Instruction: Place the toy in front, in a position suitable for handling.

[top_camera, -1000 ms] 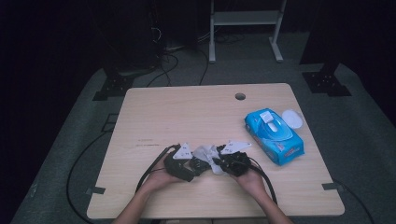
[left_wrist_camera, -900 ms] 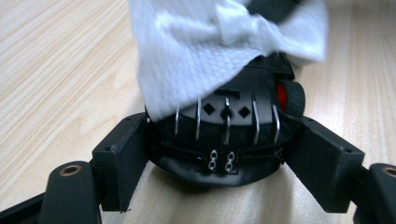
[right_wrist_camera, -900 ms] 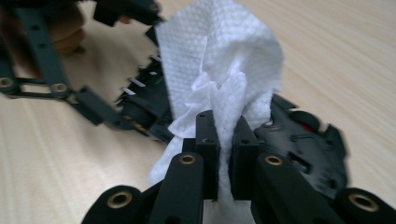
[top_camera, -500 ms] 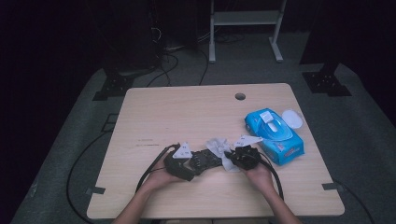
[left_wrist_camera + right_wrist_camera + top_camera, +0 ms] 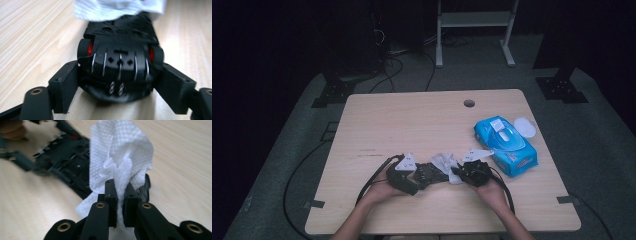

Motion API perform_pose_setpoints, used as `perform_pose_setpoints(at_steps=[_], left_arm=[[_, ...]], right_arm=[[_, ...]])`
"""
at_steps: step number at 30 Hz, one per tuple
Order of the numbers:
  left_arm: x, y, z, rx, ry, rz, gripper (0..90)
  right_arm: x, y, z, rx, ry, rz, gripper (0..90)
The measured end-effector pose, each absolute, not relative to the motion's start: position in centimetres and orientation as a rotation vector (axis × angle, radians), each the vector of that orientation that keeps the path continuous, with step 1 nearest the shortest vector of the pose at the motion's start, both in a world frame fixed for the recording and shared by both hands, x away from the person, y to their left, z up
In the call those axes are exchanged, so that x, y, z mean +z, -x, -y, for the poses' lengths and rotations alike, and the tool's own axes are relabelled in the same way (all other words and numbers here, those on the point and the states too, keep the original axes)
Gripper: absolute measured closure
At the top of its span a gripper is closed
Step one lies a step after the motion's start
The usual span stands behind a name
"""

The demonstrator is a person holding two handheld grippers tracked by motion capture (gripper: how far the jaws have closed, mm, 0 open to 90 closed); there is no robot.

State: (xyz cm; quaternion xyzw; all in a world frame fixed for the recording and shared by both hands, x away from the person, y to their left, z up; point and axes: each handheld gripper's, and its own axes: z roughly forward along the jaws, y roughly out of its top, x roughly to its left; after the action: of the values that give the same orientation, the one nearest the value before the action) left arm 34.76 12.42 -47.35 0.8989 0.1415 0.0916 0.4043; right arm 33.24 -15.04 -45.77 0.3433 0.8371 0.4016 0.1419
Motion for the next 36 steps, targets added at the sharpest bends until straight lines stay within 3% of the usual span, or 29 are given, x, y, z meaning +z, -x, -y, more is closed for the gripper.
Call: perform_pose_setpoints(at_steps=[13, 22, 29, 36], left_arm=[[-47.4, -34.9, -12.6, 0.236, -2.266, -0.364, 24.0], [-47.4, -34.8, -12.5, 0.241, -2.269, -0.369, 24.0], [-47.4, -34.8, -12.6, 0.233, -2.262, -0.369, 24.0], [-47.5, -34.8, -12.5, 0.241, -2.273, -0.373, 24.0]], right_arm=[[-45.8, -34.2, 14.6, 1.17, -1.036, -2.388, 84.3], [-44.9, -33.2, 8.9, 1.286, -0.857, -2.47, 84.3], [-45.0, -34.2, 9.7, 1.252, -0.944, -2.423, 84.4], [-44.7, -32.7, 6.7, 1.307, -0.806, -2.49, 84.3]])
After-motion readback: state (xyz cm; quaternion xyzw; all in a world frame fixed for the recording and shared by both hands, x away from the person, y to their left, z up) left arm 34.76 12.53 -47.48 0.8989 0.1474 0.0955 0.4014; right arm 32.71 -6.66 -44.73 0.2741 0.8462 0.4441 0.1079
